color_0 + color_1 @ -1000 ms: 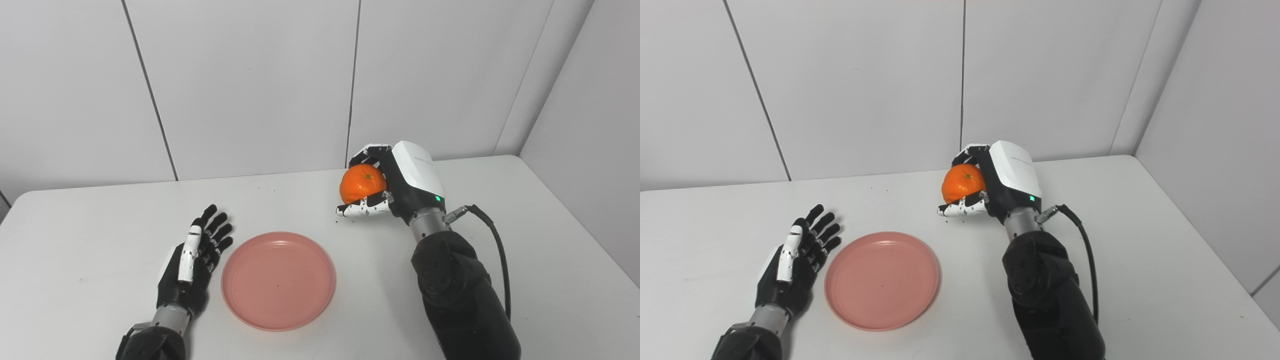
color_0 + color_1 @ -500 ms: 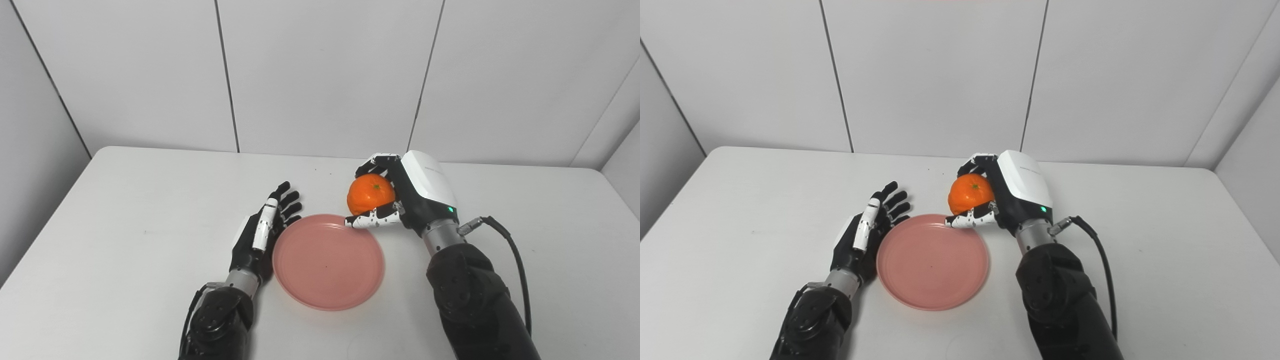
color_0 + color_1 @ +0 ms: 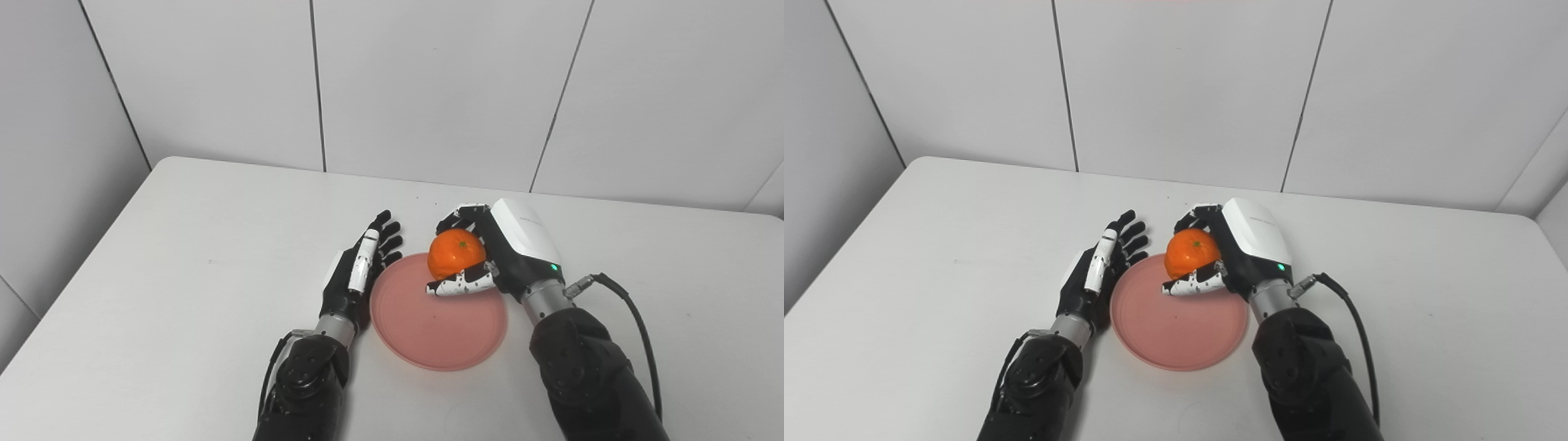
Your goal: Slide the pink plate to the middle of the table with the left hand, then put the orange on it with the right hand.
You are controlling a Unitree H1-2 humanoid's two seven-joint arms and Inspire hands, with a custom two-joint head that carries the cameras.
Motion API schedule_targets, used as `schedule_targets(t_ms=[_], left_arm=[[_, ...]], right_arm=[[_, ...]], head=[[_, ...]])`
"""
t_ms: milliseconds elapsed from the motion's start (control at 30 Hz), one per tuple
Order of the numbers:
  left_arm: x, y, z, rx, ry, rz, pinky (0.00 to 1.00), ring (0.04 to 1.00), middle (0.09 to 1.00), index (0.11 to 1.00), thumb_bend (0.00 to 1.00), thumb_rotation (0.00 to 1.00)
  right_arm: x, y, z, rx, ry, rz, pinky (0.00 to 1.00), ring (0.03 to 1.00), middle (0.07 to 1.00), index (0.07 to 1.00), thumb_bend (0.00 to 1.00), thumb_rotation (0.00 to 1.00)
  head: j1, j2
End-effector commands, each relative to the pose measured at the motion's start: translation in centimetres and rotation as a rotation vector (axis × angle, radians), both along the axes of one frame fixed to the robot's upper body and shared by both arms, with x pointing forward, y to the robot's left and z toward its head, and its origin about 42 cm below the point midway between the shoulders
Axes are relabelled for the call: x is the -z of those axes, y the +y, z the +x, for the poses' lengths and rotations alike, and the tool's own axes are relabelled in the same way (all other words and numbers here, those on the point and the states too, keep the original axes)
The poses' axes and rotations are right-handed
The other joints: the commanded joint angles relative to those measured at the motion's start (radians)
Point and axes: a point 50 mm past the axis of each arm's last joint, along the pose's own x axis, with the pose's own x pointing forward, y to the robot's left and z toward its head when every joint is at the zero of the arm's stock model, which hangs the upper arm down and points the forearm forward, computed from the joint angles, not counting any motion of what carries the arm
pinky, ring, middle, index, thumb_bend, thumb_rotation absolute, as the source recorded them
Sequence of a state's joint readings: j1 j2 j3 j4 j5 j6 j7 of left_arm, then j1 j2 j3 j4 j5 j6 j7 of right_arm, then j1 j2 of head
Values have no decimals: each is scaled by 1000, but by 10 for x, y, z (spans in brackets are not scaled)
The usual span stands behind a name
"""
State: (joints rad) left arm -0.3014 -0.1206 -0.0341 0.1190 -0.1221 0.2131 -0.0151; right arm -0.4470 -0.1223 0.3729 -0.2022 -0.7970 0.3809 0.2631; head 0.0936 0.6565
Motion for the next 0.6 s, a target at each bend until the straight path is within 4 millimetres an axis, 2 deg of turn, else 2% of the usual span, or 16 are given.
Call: schedule_targets(t_ms=[0,167,333,567], left_arm=[[-2,-4,1,-16,-11,-6,907,923,930,913,375,1000],[0,-4,0,-54,-40,-19,907,927,931,921,373,1000],[0,-4,-1,-66,-51,-27,911,930,937,934,384,1000],[1,-4,-1,-77,-63,-24,905,927,935,933,371,1000]], right_arm=[[-19,7,3,-43,-83,3,271,357,430,516,527,0],[-12,14,7,-60,-55,-5,298,382,437,516,527,0],[-4,21,11,-63,-15,-13,280,370,427,519,526,0],[16,30,19,-65,30,-55,281,380,422,519,526,0]], head=[[6,0],[10,0],[6,0],[-1,2]])
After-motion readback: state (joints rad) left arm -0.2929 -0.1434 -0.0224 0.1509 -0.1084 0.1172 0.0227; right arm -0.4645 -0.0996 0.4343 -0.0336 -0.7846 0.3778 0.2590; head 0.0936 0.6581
